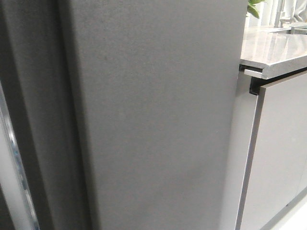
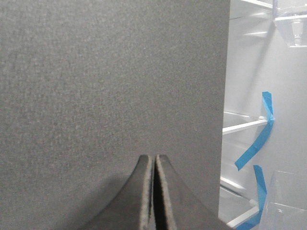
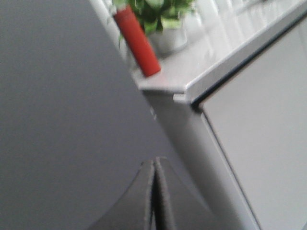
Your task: Close fridge door
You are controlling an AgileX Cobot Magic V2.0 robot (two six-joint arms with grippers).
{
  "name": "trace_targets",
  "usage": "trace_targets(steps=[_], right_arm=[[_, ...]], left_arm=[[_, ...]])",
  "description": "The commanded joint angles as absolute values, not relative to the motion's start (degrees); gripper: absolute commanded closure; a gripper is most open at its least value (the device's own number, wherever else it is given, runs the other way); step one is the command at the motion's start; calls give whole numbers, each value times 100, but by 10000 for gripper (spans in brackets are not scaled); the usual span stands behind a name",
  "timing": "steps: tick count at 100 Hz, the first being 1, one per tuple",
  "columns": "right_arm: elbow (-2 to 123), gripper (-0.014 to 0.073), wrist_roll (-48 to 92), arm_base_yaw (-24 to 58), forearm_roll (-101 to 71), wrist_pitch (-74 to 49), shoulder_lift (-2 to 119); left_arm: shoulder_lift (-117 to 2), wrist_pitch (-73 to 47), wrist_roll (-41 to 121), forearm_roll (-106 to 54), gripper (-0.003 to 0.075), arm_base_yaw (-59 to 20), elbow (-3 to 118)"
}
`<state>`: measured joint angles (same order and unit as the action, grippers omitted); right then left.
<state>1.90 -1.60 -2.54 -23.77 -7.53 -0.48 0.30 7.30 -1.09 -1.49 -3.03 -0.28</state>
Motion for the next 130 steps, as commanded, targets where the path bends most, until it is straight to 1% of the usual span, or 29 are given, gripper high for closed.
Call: trace_targets(steps=[1, 23, 35, 59, 73, 91, 112, 130], right_arm=[[969, 638, 70, -287, -2377, -1001, -63], [2597, 638, 514, -287, -2363, -2707, 359], [3450, 638, 844, -163, -2363, -3172, 658], [5042, 638, 1051, 1130, -2340, -3513, 1838], [5858, 638, 1166, 1602, -2340, -3504, 2705], [6602, 638, 1380, 1856, -2365, -3478, 3754], [6658, 638, 1695, 2169, -2575, -2817, 4638], [6658, 638, 1863, 2565, -2579, -2333, 5125]], left_arm=[[90, 1146, -134, -172, 740, -276, -230], [90, 1146, -134, -172, 740, -276, -230], [90, 1146, -134, -172, 740, -276, -230], [90, 1146, -134, -172, 740, -276, -230], [90, 1146, -134, -172, 740, -276, -230], [90, 1146, -134, -172, 740, -276, -230], [90, 1146, -134, -172, 740, -276, -230], [90, 1146, -134, -172, 740, -276, -230]])
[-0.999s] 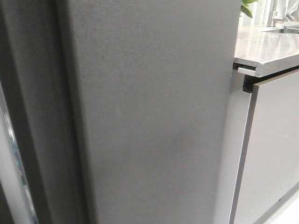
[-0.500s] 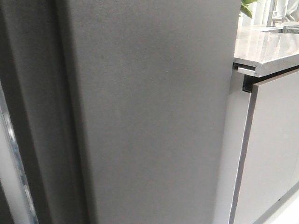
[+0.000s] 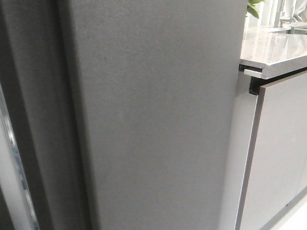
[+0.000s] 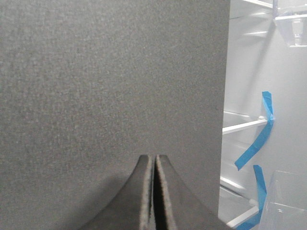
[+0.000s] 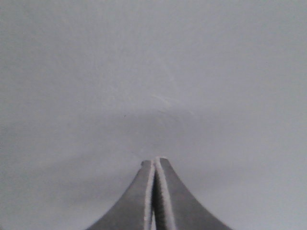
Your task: Close fridge door
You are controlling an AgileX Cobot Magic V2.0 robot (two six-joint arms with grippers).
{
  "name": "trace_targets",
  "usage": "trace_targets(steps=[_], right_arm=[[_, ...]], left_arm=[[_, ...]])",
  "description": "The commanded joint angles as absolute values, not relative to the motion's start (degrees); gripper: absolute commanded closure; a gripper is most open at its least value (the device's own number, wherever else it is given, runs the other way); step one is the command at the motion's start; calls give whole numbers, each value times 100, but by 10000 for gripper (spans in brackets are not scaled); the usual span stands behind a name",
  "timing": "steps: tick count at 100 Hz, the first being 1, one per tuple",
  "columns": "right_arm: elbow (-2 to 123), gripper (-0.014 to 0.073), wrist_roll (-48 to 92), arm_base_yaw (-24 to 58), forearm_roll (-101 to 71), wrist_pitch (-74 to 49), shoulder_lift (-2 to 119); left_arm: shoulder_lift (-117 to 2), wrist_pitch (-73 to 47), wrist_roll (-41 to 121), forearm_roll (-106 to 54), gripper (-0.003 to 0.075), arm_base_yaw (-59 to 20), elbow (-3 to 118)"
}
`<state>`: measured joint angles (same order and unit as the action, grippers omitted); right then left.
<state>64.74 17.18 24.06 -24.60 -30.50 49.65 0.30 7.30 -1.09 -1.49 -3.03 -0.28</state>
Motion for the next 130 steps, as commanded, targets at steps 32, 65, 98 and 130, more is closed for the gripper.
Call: trace_targets(steps=[32, 65, 98, 130], right_arm=[[6658, 638, 2033, 3205, -2579, -1438, 5899], [6658, 638, 2123, 3424, -2579, -1055, 6275], [6658, 638, 2149, 3945, -2526, -259, 6822], [6861, 638, 2175, 3945, -2407, 432, 7523]], left_arm=[[90, 1146, -134, -172, 740, -276, -230], [90, 1146, -134, -172, 740, -276, -230], [90, 1146, -134, -172, 740, -276, -230], [90, 1146, -134, -172, 740, -276, -230]])
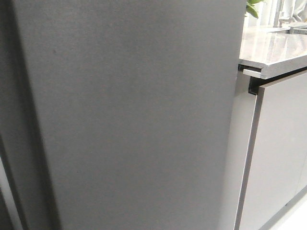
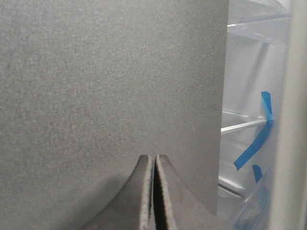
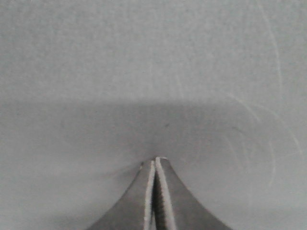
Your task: Close fridge door
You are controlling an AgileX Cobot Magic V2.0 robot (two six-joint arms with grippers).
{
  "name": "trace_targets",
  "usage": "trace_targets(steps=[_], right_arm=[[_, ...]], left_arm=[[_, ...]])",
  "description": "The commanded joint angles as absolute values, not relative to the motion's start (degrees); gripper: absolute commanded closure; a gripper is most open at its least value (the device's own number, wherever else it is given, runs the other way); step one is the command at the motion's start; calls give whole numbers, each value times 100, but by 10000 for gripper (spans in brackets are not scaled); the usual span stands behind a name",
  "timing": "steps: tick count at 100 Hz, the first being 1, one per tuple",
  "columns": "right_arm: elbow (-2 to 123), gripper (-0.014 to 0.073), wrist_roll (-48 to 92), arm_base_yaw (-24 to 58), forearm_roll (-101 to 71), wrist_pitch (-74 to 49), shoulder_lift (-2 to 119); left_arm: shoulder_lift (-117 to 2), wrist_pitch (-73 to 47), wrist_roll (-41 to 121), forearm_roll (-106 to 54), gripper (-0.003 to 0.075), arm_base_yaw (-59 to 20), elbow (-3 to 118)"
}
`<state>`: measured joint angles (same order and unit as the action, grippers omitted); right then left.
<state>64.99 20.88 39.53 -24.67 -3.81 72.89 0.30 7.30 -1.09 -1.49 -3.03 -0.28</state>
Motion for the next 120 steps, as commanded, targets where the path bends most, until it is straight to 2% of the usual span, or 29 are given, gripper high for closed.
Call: trace_targets(steps=[1, 39, 66, 94, 120], right_arm=[[6881, 638, 2188, 3945, -2407, 432, 7565], [8169, 638, 2200, 3945, -2170, 164, 8793], [8317, 638, 2200, 3872, -2170, 125, 9042], [8293, 637, 2200, 3637, -2011, -604, 8456], [7427, 636, 2200, 3381, -1980, -758, 6929]], left_arm=[[90, 1146, -134, -172, 740, -276, -230], [90, 1146, -134, -172, 740, -276, -230], [90, 1146, -134, -172, 740, -276, -230], [90, 1146, -134, -172, 740, -276, -230], [90, 1146, -134, -172, 740, -276, -230]])
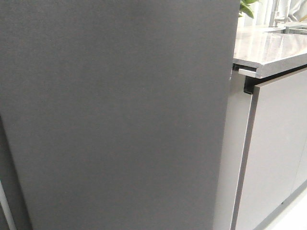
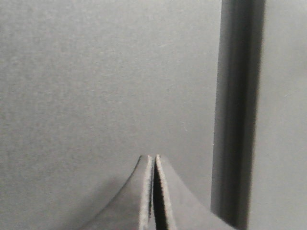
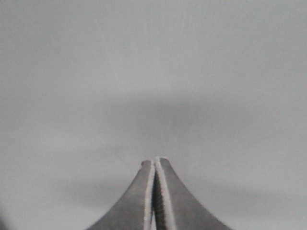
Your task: Close fridge door
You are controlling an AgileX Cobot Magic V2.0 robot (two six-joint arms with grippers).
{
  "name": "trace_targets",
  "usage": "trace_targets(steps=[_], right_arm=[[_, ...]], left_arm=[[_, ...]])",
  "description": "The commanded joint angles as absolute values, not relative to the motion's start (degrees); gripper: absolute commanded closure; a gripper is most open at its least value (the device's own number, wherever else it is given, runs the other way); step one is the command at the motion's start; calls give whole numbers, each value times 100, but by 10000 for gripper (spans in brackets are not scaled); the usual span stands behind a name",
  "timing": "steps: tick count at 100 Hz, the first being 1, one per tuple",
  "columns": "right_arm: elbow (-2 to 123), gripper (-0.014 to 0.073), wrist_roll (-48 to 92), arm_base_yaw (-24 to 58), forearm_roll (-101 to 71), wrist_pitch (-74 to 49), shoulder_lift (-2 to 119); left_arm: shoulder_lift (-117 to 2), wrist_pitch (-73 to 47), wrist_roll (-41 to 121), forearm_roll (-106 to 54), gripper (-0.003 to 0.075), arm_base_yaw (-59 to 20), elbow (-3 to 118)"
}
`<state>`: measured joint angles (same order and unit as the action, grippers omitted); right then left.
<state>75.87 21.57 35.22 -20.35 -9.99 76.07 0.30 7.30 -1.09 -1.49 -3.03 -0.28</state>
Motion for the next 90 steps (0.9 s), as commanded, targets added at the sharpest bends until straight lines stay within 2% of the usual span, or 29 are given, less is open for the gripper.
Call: trace_targets(steps=[1, 48, 79, 90], right_arm=[[7353, 636, 2200, 3371, -1980, -770, 6829], [4997, 636, 1877, 3293, -1980, -1273, 3618], [4653, 634, 1769, 3271, -1909, -1589, 3175], [4653, 634, 1770, 2992, -1881, -1557, 3150]], left_arm=[[90, 1146, -134, -172, 740, -276, -230], [90, 1146, -134, -172, 740, -276, -230], [90, 1146, -134, -172, 740, -276, -230], [90, 1146, -134, -172, 740, -276, -230]])
